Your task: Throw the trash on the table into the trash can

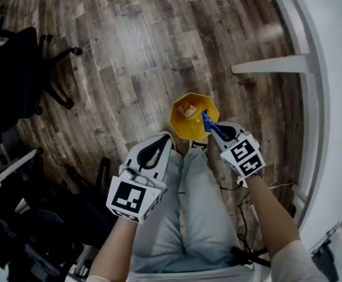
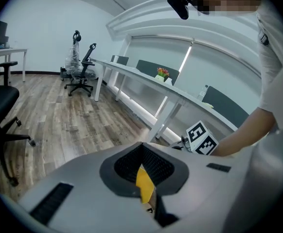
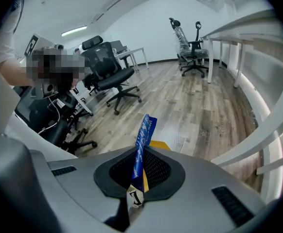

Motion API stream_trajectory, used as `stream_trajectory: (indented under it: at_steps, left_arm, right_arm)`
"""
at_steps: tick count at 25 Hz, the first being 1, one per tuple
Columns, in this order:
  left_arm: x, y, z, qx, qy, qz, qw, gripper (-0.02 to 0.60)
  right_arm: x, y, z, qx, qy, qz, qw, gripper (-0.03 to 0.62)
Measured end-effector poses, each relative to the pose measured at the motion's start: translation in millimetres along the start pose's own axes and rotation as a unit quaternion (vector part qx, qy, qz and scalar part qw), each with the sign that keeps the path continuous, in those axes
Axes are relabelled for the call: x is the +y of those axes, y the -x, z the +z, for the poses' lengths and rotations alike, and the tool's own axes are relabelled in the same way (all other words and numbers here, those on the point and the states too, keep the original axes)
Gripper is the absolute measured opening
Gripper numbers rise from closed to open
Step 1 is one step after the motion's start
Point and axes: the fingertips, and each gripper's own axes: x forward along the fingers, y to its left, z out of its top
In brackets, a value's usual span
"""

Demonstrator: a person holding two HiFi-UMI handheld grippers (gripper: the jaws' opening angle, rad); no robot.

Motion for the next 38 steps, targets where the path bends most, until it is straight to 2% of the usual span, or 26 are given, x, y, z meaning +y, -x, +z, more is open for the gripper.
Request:
stream_trajectory:
  at_steps: [9, 13, 20, 21, 23, 24, 25, 34, 38]
  left_arm:
    - [41.6, -46.3, -61.5, 0.000, 0.012, 0.009, 0.9999, 0.000]
    - [56.5, -56.9, -81.0, -0.002, 0.017, 0.018, 0.9997, 0.000]
    - [69.9, -56.4, -97.8, -0.001, 0.028, 0.031, 0.9991, 0.000]
    - [71.1, -55.6, -97.7, -0.001, 0.028, 0.034, 0.9990, 0.000]
    - [71.2, -54.2, -98.5, -0.001, 0.029, 0.035, 0.9990, 0.000]
    - [70.2, -53.6, -99.5, -0.001, 0.030, 0.034, 0.9990, 0.000]
    - [69.1, -53.0, -100.0, -0.001, 0.032, 0.033, 0.9990, 0.000]
    - [62.6, -47.3, -95.5, -0.003, 0.029, 0.031, 0.9991, 0.000]
    - [59.1, -39.6, -83.3, -0.002, 0.021, 0.040, 0.9990, 0.000]
  right_arm:
    - [-28.4, -109.5, -83.3, 0.049, 0.002, -0.021, 0.999, 0.037]
    - [-33.9, -145.1, -106.6, 0.074, 0.008, -0.015, 0.997, 0.037]
    - [-40.9, -174.7, -118.5, 0.092, 0.029, -0.023, 0.995, 0.041]
    - [-41.5, -177.2, -120.6, 0.099, 0.034, -0.023, 0.994, 0.062]
    - [-41.6, -181.1, -125.0, 0.112, 0.039, -0.022, 0.993, 0.193]
    - [-41.4, -181.6, -126.7, 0.116, 0.042, -0.023, 0.992, 0.231]
    - [-41.2, -181.1, -127.9, 0.119, 0.045, -0.024, 0.992, 0.240]
    - [-42.9, -169.3, -123.5, 0.118, 0.050, -0.030, 0.991, 0.245]
    - [-38.0, -155.1, -109.2, 0.112, 0.049, -0.025, 0.992, 0.245]
